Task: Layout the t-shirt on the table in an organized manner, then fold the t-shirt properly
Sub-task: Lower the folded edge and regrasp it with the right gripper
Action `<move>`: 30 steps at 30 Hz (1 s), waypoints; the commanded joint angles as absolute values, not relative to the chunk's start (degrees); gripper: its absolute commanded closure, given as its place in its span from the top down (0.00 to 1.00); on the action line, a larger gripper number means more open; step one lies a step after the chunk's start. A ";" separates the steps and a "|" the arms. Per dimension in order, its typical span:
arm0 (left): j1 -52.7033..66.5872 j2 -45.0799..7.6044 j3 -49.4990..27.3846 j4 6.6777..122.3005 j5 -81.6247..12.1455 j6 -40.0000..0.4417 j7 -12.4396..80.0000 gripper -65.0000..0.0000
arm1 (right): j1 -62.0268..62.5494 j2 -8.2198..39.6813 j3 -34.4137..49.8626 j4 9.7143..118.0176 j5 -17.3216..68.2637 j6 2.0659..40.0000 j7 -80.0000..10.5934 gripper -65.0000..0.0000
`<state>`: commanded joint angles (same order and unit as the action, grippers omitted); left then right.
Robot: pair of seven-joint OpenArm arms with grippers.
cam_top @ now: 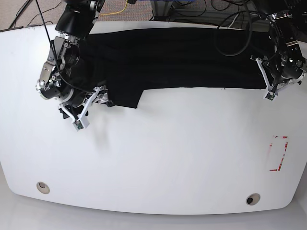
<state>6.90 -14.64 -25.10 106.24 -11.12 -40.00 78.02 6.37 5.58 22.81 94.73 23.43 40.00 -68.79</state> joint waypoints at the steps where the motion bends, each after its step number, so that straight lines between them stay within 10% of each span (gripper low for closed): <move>1: 6.90 -14.73 -25.10 106.24 -11.12 -40.00 78.02 0.29 | 6.20 5.49 22.73 94.37 23.43 40.00 -68.44 1.00; 30: 6.90 -14.73 -25.01 105.80 -10.95 -40.00 74.15 0.29 | 3.03 5.32 20.00 88.75 23.52 40.00 -61.58 1.00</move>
